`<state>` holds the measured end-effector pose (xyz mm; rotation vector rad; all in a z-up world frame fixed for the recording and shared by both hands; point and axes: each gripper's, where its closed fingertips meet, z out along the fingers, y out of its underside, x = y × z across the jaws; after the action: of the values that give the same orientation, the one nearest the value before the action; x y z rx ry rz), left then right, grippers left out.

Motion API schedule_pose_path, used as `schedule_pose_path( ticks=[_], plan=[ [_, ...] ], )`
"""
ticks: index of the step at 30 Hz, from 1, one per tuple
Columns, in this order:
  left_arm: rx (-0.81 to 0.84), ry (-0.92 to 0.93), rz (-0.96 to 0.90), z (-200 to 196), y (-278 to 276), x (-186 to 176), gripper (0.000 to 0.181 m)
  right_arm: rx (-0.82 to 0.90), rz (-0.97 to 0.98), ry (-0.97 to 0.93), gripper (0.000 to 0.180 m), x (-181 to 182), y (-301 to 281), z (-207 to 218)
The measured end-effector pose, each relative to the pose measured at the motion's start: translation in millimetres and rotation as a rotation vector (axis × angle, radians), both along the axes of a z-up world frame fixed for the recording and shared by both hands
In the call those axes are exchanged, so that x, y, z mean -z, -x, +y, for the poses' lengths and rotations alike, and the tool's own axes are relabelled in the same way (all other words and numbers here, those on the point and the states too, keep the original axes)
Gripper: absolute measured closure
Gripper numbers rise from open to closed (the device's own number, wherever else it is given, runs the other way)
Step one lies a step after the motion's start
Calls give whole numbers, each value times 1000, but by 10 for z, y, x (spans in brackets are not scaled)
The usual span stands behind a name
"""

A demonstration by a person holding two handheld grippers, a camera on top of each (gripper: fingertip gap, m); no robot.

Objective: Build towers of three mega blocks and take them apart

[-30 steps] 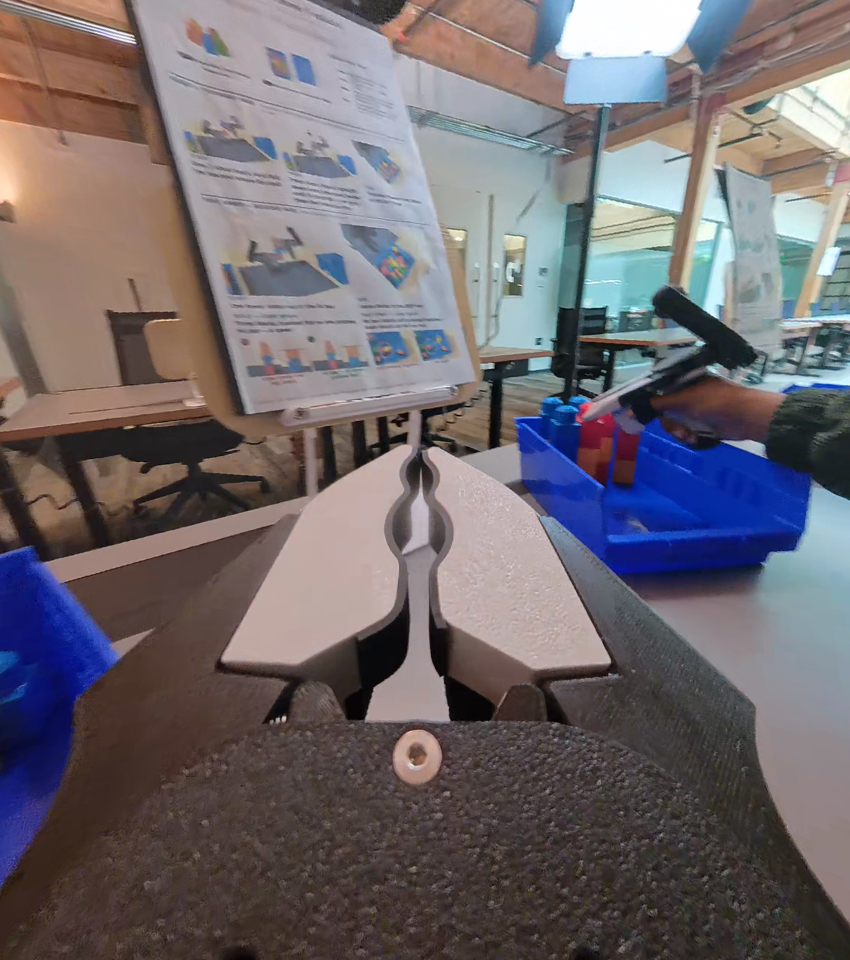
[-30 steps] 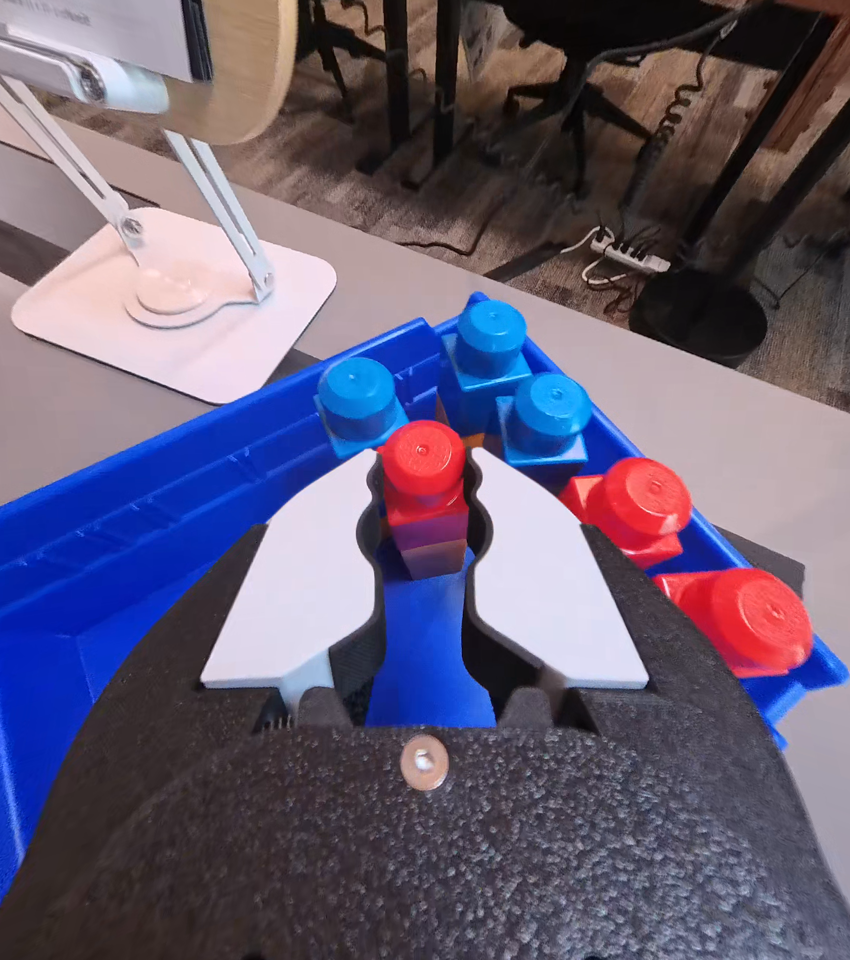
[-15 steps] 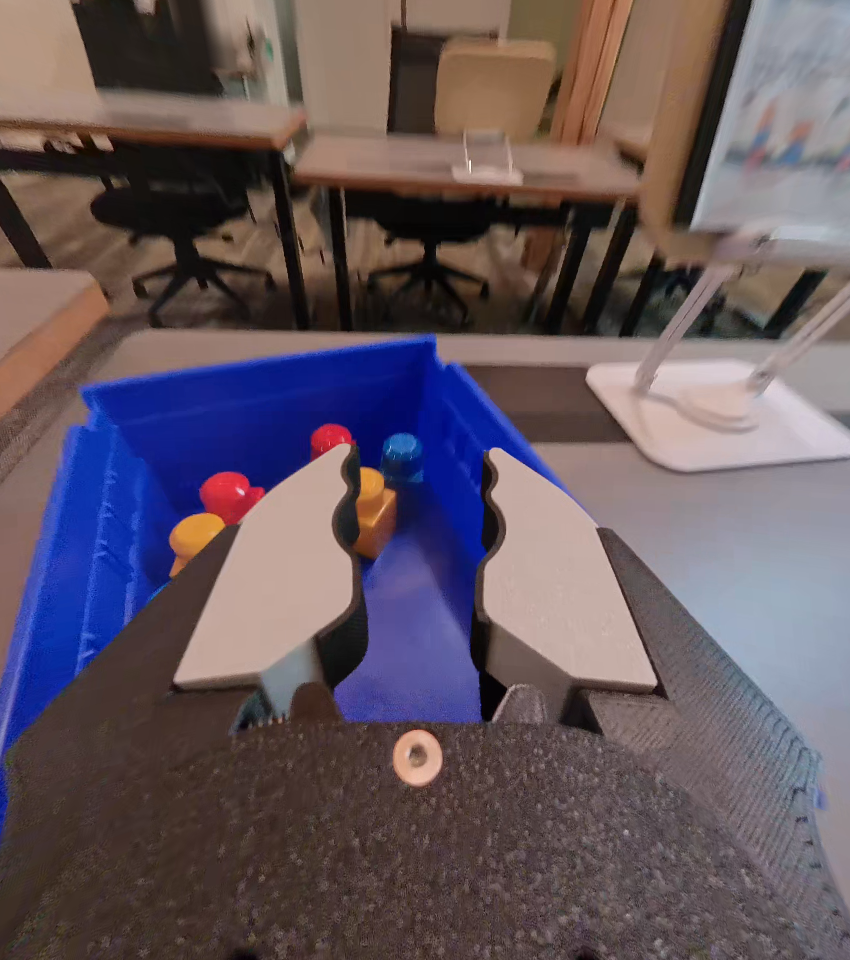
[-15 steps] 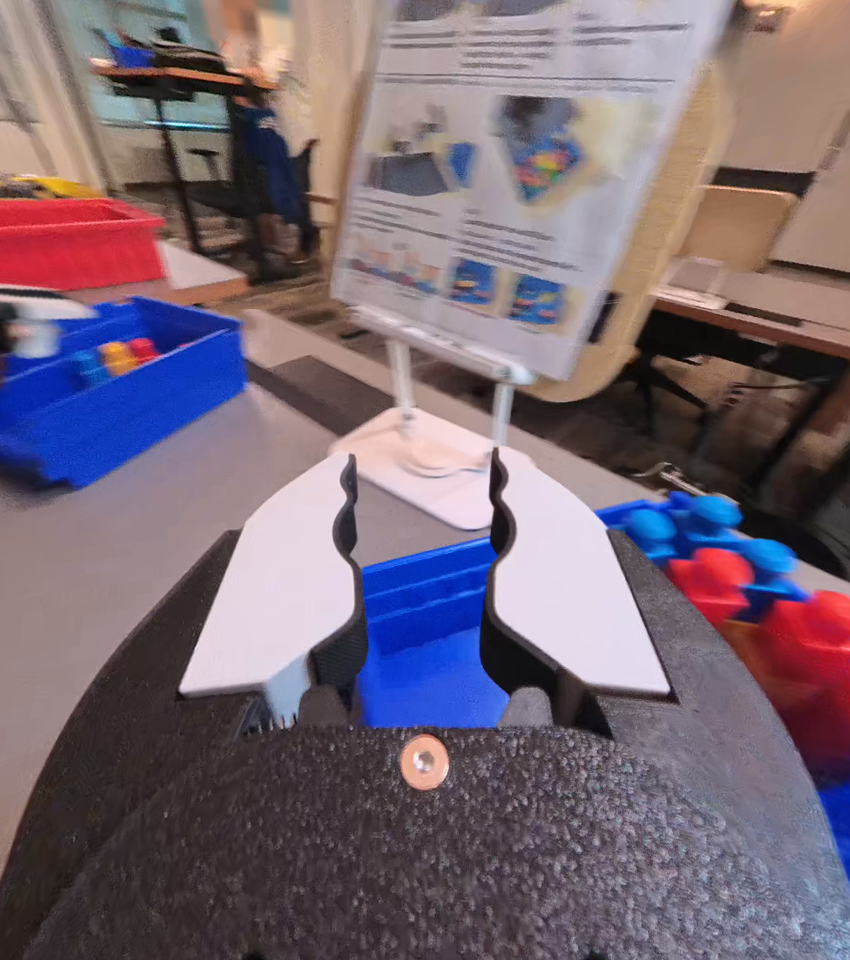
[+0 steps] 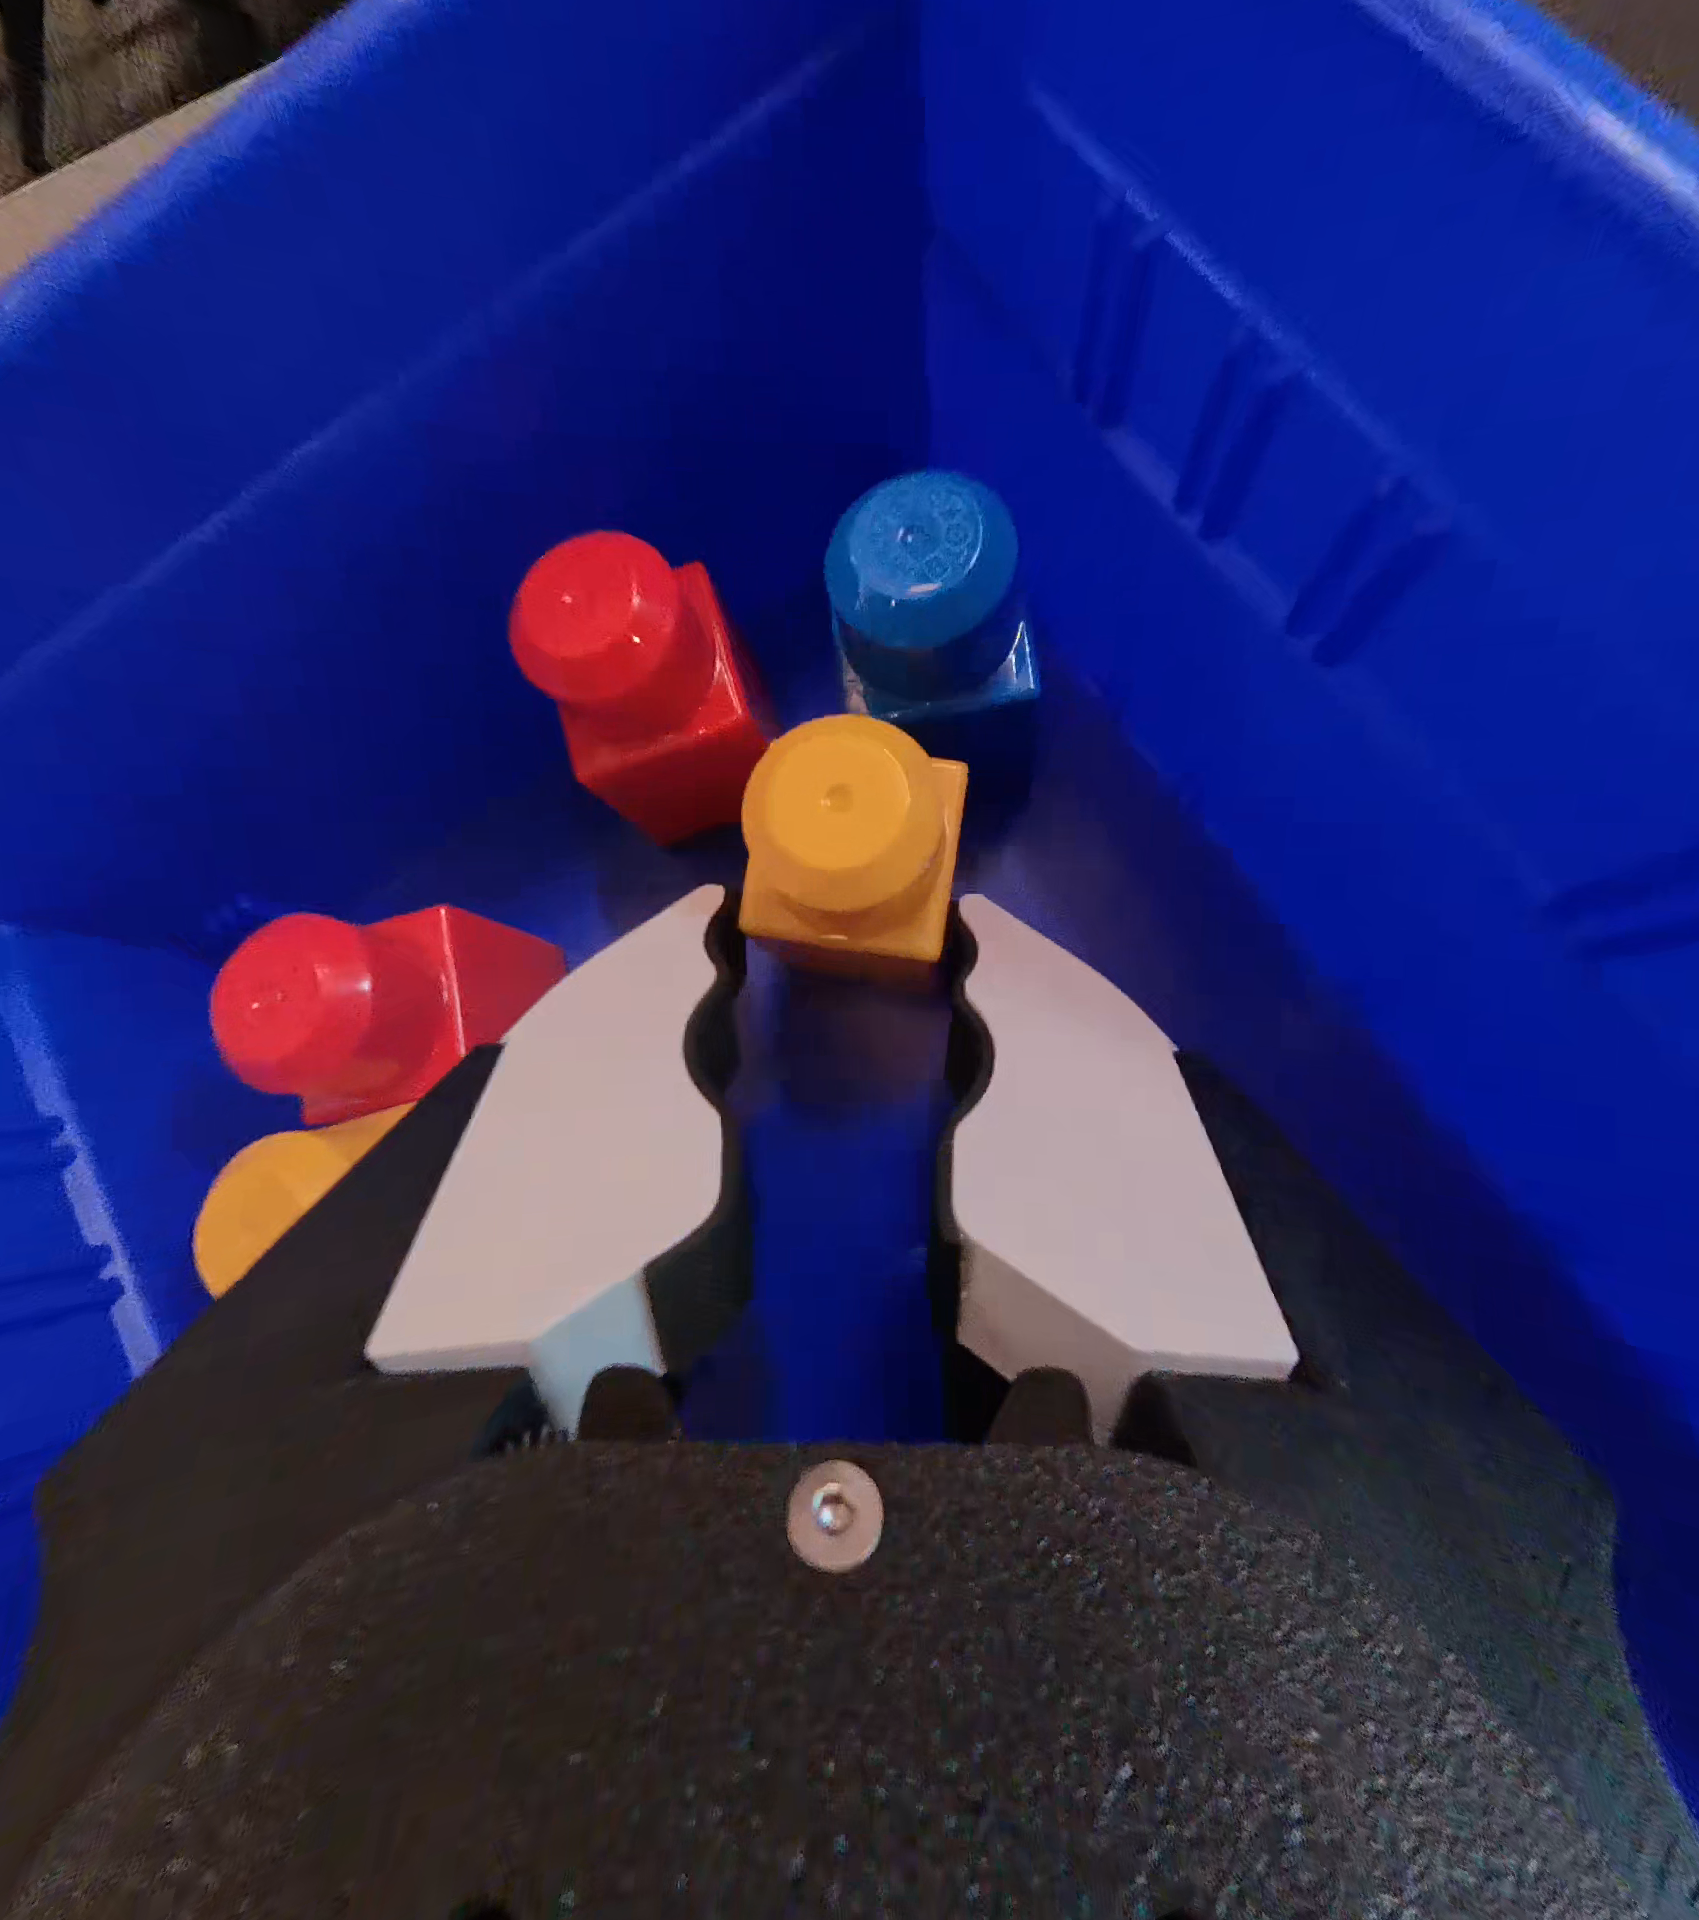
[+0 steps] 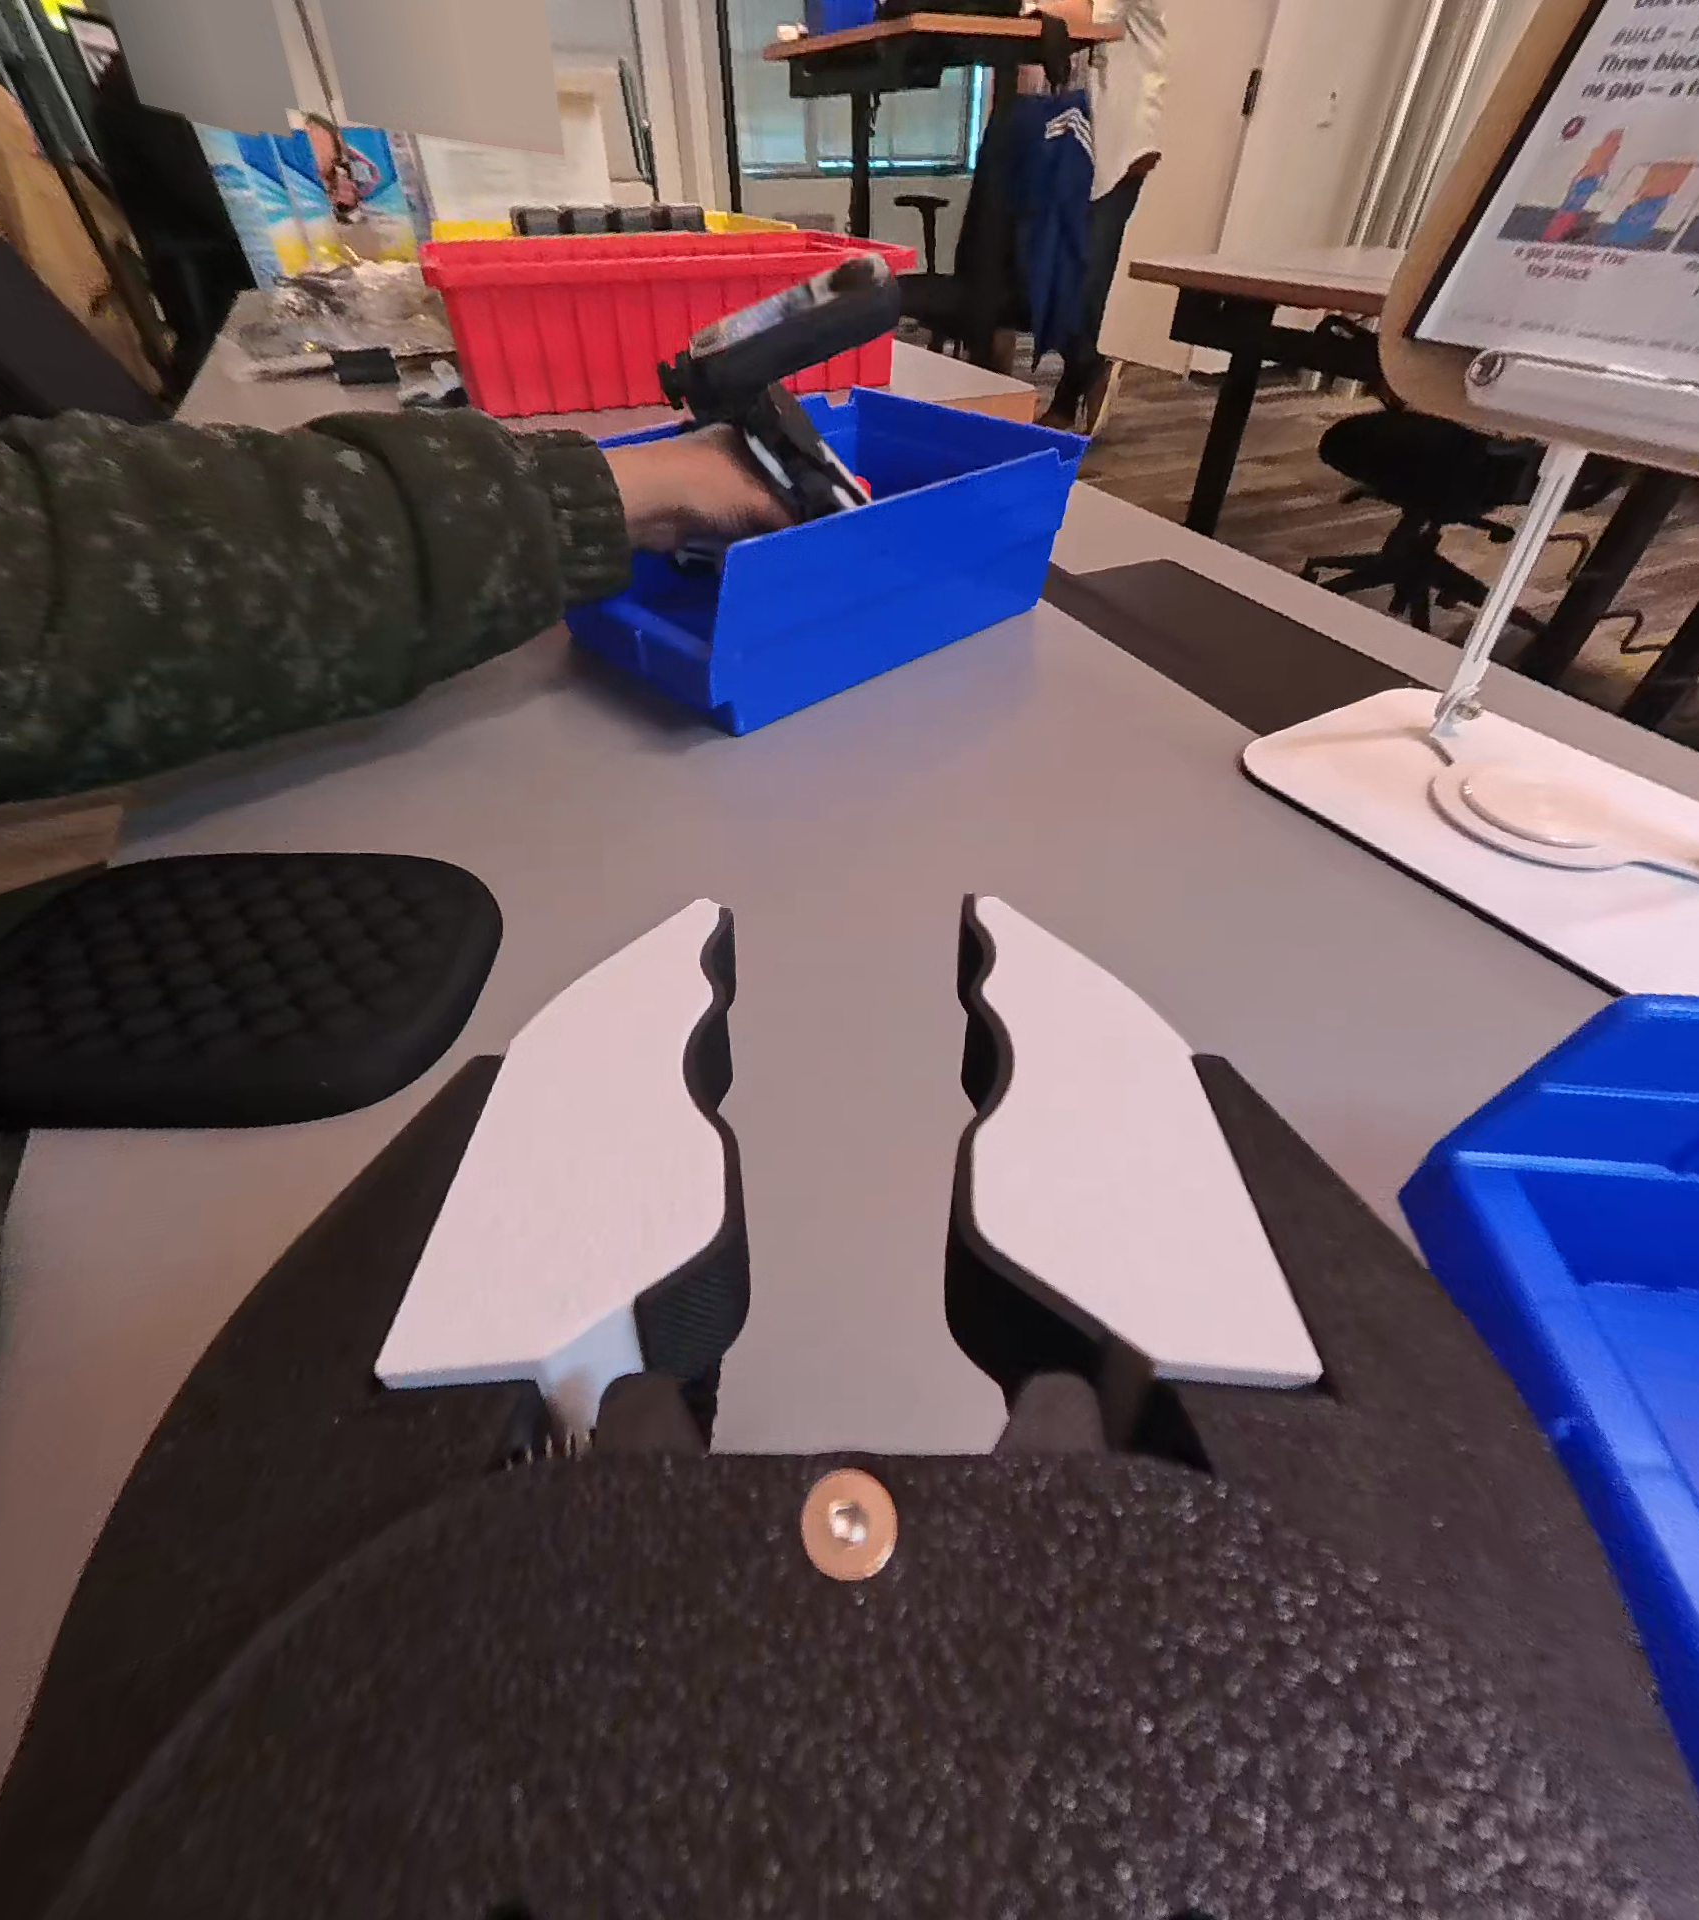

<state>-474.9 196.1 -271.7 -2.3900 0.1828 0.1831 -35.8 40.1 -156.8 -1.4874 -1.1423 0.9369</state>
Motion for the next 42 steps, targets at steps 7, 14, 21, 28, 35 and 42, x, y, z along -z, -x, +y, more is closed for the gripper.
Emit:
schedule_pose_path(
  ticks=[7, 14, 21, 28, 35, 42],
  plan=[
    [275, -345, -6, -305, -752, -1053, 145, -21, -30, 23, 140, 69, 40, -34],
    [998, -427, -120, -1469, -2724, -1591, 145, -60, -128, -112, 130, 6, 360, -174],
    [1325, -302, -165, -2109, -3775, -1062, 145, -194, -79, -197, 124, -114, 553, -534],
    [1361, -330, -244, -2167, -3927, -1037, 141, -314, -151, -227, 144, 23, 469, -704],
    [741, -633, -301, -947, -2327, -1750, 139, -215, -50, -187, 144, -238, 166, -408],
    [83, -555, -393, 34, -489, -1359, 134, -178, -51, -146, 144, -146, 82, -271]
  ],
)
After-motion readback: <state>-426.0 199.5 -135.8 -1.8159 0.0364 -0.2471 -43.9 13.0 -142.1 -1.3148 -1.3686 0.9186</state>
